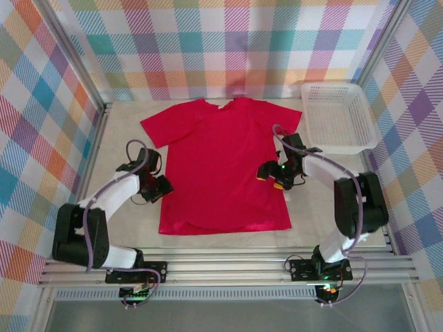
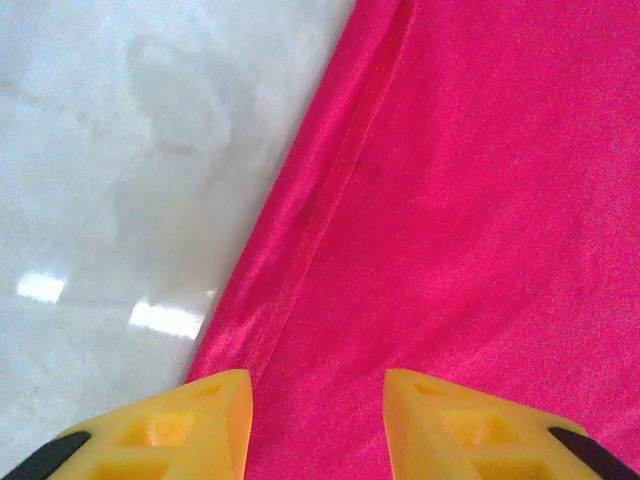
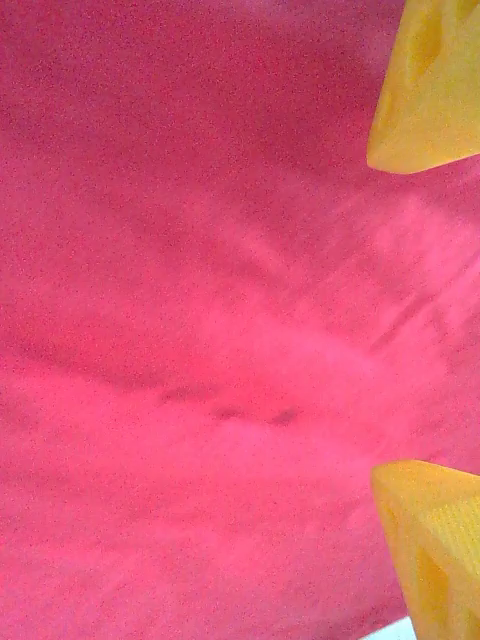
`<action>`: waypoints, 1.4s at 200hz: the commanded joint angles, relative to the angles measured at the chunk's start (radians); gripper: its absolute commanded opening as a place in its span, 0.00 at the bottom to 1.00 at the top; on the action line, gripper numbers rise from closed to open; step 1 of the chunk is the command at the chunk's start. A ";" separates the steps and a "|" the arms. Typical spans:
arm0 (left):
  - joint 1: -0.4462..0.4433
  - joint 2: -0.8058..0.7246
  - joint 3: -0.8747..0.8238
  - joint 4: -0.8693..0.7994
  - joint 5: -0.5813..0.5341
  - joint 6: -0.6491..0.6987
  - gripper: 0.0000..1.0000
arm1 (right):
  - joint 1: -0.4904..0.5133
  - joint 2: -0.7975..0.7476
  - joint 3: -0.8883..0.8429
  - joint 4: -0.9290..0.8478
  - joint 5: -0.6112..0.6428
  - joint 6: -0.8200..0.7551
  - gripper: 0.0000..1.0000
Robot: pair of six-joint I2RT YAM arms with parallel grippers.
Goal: Fold the inside-out t-shirt
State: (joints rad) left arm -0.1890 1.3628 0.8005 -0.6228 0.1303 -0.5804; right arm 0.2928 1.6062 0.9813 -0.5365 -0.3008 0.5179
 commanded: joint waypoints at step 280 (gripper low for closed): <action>-0.561 0.045 -0.006 -0.107 -0.200 -0.073 0.54 | 0.183 -0.231 -0.138 0.006 0.127 0.107 0.76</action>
State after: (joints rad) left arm -0.7113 1.3689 0.7486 -0.6613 -0.0036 -0.6727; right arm 0.4789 1.3670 0.8124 -0.5171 -0.1883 0.6319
